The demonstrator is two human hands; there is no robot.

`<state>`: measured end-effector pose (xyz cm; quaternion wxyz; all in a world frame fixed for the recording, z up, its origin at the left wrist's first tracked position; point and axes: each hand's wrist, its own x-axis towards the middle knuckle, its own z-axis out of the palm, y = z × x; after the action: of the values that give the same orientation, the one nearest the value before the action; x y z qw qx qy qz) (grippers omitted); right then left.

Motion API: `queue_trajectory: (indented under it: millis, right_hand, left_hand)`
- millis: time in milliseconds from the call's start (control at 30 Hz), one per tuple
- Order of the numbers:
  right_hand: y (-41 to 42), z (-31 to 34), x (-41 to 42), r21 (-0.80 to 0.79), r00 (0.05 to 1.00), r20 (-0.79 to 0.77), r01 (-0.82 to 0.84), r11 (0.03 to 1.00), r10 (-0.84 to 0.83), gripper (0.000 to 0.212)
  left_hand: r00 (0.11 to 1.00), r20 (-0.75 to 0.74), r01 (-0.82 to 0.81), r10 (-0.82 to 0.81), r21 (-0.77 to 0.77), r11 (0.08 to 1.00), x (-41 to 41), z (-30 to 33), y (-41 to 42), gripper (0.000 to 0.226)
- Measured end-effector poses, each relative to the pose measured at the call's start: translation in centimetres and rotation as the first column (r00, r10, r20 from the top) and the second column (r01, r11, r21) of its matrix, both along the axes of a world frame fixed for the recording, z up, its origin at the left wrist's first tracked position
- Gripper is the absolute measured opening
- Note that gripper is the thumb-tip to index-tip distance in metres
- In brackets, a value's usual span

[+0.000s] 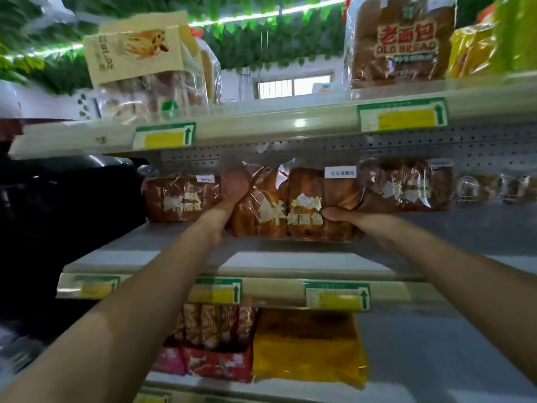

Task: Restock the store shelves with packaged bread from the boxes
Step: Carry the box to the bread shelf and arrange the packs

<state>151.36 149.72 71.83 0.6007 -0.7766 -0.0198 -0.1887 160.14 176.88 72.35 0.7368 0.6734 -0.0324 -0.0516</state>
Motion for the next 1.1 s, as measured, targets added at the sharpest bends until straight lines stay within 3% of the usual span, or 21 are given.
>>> queue_trajectory:
  millis: [67, 167, 400, 467, 600, 767, 900, 1033, 1100]
  right_hand:
    - [0.2, 0.0, 0.8, 0.001, 1.000, -0.020, -0.004, 1.000, 0.004, 0.098]
    - [0.5, -0.1, 1.7, -0.015, 0.996, -0.080, -0.028, 1.000, 0.026, 0.085]
    - [0.5, -0.7, 3.2, -0.090, 0.997, -0.052, 0.044, 0.995, -0.049, 0.082]
    - [0.4, -0.8, 3.5, -0.088, 0.996, -0.081, 0.039, 0.995, -0.046, 0.086]
    - [0.4, -0.4, 3.8, -0.104, 0.988, -0.149, 0.034, 0.994, -0.049, 0.096]
    - [0.1, -0.6, 4.0, -0.112, 0.978, -0.201, 0.036, 0.993, -0.059, 0.121]
    - [0.2, -0.8, 4.1, -0.096, 0.975, -0.210, 0.054, 0.994, -0.073, 0.102]
    - [0.3, -1.2, 3.9, -0.092, 0.980, -0.182, 0.070, 0.993, -0.086, 0.124]
    - [0.7, -1.1, 3.6, -0.081, 0.980, -0.171, 0.091, 0.993, -0.104, 0.118]
  left_hand:
    - [1.000, -0.014, -0.011, 0.011, -0.013, 1.000, 0.7, -0.4, 0.2, 0.123]
    - [1.000, -0.009, 0.000, 0.000, -0.014, 1.000, 1.9, -1.0, 0.6, 0.127]
    - [0.999, -0.020, 0.035, -0.035, -0.012, 0.999, 4.3, -1.9, 0.7, 0.123]
    - [0.999, -0.017, 0.040, -0.041, -0.024, 0.999, 2.5, -1.1, 0.2, 0.109]
    - [0.997, -0.001, 0.072, -0.072, -0.026, 0.997, 1.4, -0.4, -0.6, 0.041]
    - [0.998, 0.026, 0.059, -0.058, -0.049, 0.997, 2.3, -0.5, -1.0, 0.033]
    - [0.998, 0.036, 0.051, -0.050, -0.044, 0.998, 2.2, -0.6, -1.1, 0.039]
    - [0.999, 0.037, 0.032, -0.030, -0.039, 0.999, 1.6, -0.5, -1.1, 0.085]
    - [0.998, 0.063, -0.021, 0.020, 0.014, 1.000, 1.1, -0.5, -1.2, 0.093]
